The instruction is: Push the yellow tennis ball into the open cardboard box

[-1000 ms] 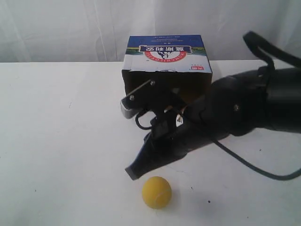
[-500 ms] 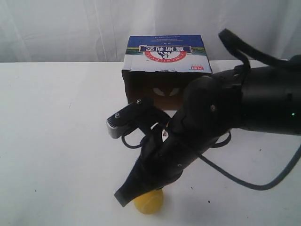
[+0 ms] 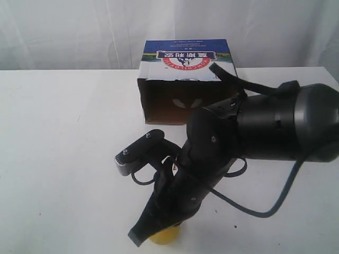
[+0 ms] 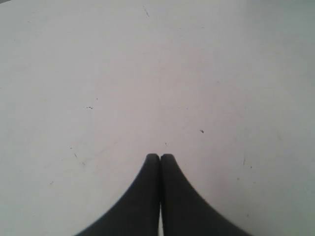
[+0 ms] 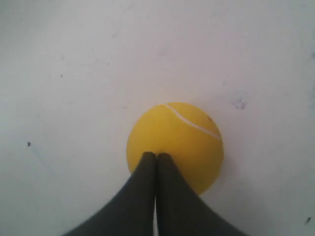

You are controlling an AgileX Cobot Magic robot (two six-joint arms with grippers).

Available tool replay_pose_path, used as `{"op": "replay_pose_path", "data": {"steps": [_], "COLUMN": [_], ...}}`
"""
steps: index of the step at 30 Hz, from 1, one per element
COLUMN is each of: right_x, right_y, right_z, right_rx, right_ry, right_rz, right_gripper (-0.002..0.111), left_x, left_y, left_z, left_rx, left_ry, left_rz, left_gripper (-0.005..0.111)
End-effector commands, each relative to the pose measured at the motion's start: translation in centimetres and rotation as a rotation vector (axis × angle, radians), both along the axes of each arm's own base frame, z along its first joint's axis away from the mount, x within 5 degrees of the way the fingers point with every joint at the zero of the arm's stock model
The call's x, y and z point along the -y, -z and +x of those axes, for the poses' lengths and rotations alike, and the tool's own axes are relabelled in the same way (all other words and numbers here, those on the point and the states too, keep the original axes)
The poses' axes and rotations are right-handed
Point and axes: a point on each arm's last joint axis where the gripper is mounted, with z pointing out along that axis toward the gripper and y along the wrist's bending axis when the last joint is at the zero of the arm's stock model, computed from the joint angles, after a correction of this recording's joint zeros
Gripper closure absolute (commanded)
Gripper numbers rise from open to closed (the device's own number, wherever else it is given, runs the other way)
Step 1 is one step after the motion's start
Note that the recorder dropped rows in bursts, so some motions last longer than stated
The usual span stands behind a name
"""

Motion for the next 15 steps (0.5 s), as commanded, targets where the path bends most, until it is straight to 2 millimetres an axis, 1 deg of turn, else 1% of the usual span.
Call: {"op": "replay_pose_path", "data": {"steps": [1,2,5,6,9,10,12,13,15], "right_x": [0.1,0.2,0.3,0.3,0.1,0.0,0.1,0.2,0.3], "right_y": [-0.5,-1.0,-3.7,-5.1,-7.9,-8.4,-8.6,-8.6,-7.8], "right_z": [1.9,2.5,4.4,5.1,5.9,6.0,5.9,5.8,5.4], "right_rx": [0.093,0.101,0.164,0.2,0.258,0.263,0.244,0.23,0.19], "right_ry": [-0.015,-0.003,0.015,0.019,0.026,0.026,0.033,0.038,0.032], "right_rz": [-0.015,-0.024,-0.024,-0.01,0.025,0.025,0.013,0.003,-0.031], "right_gripper": [0.108,0.108,0.108,0.108,0.108,0.108,0.108,0.108,0.108], "left_x": [0.0,0.0,0.0,0.0,0.0,0.0,0.0,0.0,0.0], "left_y": [0.2,0.2,0.2,0.2,0.2,0.2,0.2,0.2,0.2], "left_z": [-0.1,-0.1,-0.1,-0.1,-0.1,-0.1,-0.1,-0.1,-0.1], "left_rx": [-0.008,-0.008,-0.008,-0.008,-0.008,-0.008,-0.008,-0.008,-0.008], "left_ry": [0.005,0.005,0.005,0.005,0.005,0.005,0.005,0.005,0.005], "left_rz": [0.008,0.008,0.008,0.008,0.008,0.008,0.008,0.008,0.008], "left_gripper": [0.107,0.107,0.107,0.107,0.107,0.107,0.107,0.107,0.107]}}
